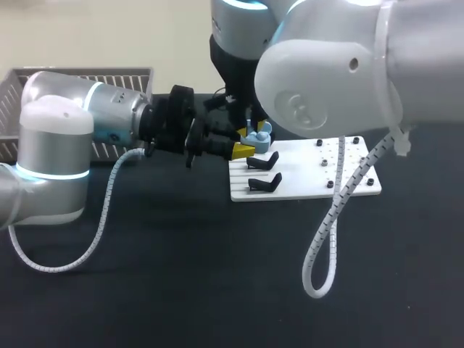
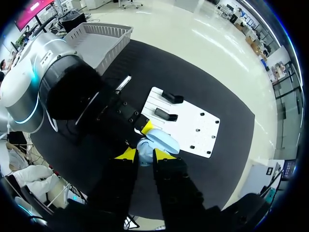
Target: Pick up each earbud case from the left stands, insert the matching earbuds, close the lid, and place the case in the box.
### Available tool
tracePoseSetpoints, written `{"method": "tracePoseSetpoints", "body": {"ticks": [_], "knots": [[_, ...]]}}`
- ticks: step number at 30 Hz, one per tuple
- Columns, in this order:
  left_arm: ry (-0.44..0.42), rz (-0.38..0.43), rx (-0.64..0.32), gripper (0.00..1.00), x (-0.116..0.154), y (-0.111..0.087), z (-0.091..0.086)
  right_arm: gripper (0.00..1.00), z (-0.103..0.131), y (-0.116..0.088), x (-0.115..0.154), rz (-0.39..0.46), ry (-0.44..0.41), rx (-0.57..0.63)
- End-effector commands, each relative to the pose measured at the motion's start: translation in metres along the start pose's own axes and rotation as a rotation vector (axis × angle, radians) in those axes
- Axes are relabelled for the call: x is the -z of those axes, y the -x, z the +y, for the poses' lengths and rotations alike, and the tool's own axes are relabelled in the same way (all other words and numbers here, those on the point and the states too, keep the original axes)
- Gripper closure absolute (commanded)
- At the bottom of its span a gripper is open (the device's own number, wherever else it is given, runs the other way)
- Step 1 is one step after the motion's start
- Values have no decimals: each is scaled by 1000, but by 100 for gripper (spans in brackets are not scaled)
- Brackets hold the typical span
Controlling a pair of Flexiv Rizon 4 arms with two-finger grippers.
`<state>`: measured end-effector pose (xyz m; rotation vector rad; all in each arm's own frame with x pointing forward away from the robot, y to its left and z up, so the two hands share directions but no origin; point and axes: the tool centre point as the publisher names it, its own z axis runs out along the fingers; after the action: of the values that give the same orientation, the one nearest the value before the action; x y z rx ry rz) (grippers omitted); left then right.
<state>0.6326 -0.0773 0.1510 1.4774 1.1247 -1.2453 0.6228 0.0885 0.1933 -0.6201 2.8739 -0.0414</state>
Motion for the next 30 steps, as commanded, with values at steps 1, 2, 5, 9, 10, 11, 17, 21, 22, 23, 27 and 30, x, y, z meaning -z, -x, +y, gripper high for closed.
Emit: {"method": "tracePoseSetpoints", "body": {"ticks": [1, 2, 5, 9, 10, 11, 17, 21, 22, 23, 27, 30], "knots": [[2, -1, -2, 100, 0, -1, 0, 100, -1, 2, -3, 2, -2, -3], [2, -1, -2, 100, 0, -1, 0, 100, -1, 3, -4, 3, -2, -5], [2, -1, -2, 100, 0, -1, 0, 100, -3, 4, -6, 7, -2, -8], [2, -1, -2, 100, 0, -1, 0, 100, -3, 5, -7, 9, 0, -7], [2, -1, -2, 100, 0, -1, 0, 100, -3, 5, -7, 9, -1, -7], [2, -1, -2, 100, 0, -1, 0, 100, -3, 6, -8, 9, -2, -6], [2, -1, -2, 100, 0, -1, 0, 62, -2, 7, -10, 13, -4, -6], [2, -1, -2, 100, 0, -1, 0, 0, -3, 5, -7, 13, -2, -7], [2, -1, -2, 100, 0, -1, 0, 0, -3, 4, -6, 12, -1, -8], [2, -1, -2, 100, 0, -1, 0, 0, -4, 2, -4, 10, -1, -8], [2, -1, -2, 100, 0, -1, 0, 0, -6, -8, 10, -4, 26, -17], [2, -1, -2, 100, 0, -1, 0, 0, -12, -14, 24, -6, 96, -60]]}}
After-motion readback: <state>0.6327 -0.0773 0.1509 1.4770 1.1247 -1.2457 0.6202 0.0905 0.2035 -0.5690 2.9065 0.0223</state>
